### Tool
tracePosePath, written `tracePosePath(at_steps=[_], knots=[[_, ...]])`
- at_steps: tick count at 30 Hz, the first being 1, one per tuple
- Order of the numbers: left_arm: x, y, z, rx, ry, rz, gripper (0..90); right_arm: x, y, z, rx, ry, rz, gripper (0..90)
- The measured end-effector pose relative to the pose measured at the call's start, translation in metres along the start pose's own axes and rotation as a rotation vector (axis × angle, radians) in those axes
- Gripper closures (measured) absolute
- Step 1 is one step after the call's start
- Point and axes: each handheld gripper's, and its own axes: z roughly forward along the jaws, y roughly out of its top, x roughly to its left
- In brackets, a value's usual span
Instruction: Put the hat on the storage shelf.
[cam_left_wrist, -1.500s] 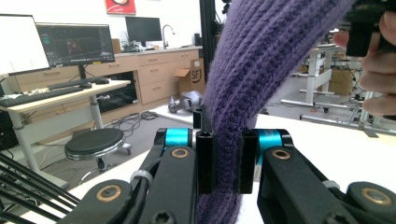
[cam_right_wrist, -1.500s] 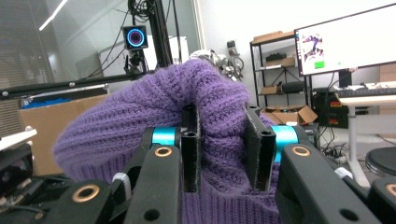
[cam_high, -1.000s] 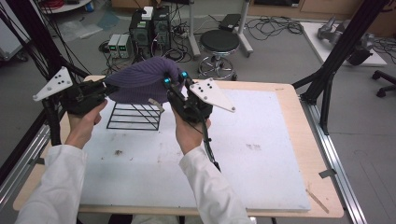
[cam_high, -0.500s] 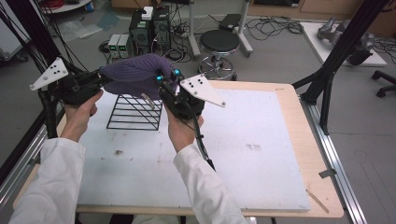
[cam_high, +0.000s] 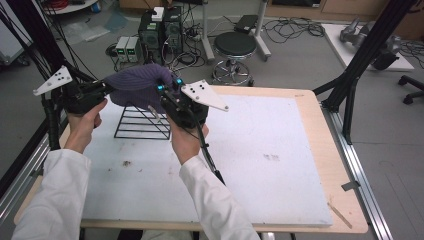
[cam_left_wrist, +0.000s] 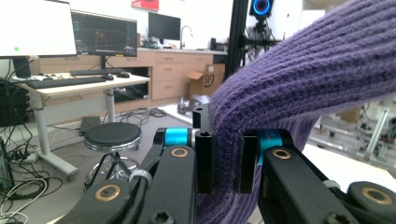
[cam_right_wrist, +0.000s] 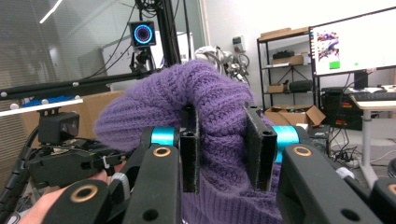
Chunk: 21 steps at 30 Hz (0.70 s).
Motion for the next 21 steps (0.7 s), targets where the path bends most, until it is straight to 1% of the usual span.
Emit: tracePosePath(at_steps=[2,3,7,9,10,12,13,14,15,16,17,18,19,20,21], knots=[[0.001,-0.007,-0.004,-0.014,0.011,-0.003,82.3,0.001,-0.007,0.002,-0.001,0.001,0.007,71.3],[0.002,-0.01,-0.005,-0.014,0.018,-0.002,82.3,0.001,-0.014,0.006,-0.003,0.002,0.02,71.4],[0.009,-0.023,-0.011,-0.013,0.047,-0.024,82.3,0.003,-0.024,0.013,0.006,0.001,0.031,71.4],[0.012,-0.029,-0.013,-0.021,0.061,-0.027,82.3,0.005,-0.033,0.02,0.001,-0.011,0.014,71.4],[0.013,-0.033,-0.014,-0.024,0.066,-0.031,82.3,0.005,-0.033,0.02,0.001,-0.011,0.014,71.4],[0.014,-0.04,-0.014,-0.025,0.08,-0.042,82.3,0.007,-0.042,0.024,-0.014,-0.028,-0.013,71.3],[0.015,-0.043,-0.014,-0.027,0.084,-0.051,82.2,0.008,-0.049,0.025,-0.027,-0.043,-0.033,71.3],[0.015,-0.047,-0.015,-0.033,0.088,-0.068,82.2,0.008,-0.049,0.025,-0.027,-0.043,-0.033,71.3],[0.015,-0.05,-0.016,-0.039,0.09,-0.082,82.2,0.011,-0.059,0.025,-0.044,-0.059,-0.048,71.3],[0.015,-0.054,-0.017,-0.041,0.103,-0.082,82.2,0.011,-0.059,0.025,-0.044,-0.059,-0.048,71.3],[0.014,-0.056,-0.017,-0.034,0.114,-0.082,82.2,0.013,-0.07,0.025,-0.048,-0.075,-0.052,71.3],[0.014,-0.059,-0.018,-0.034,0.127,-0.082,82.2,0.013,-0.074,0.026,-0.044,-0.08,-0.047,71.3],[0.015,-0.061,-0.02,-0.035,0.137,-0.088,82.2,0.013,-0.074,0.026,-0.044,-0.08,-0.047,71.3],[0.015,-0.064,-0.021,-0.034,0.144,-0.097,82.2,0.013,-0.078,0.027,-0.037,-0.084,-0.04,71.3],[0.016,-0.066,-0.022,-0.03,0.148,-0.103,82.2,0.013,-0.083,0.029,-0.026,-0.1,-0.025,71.3]])
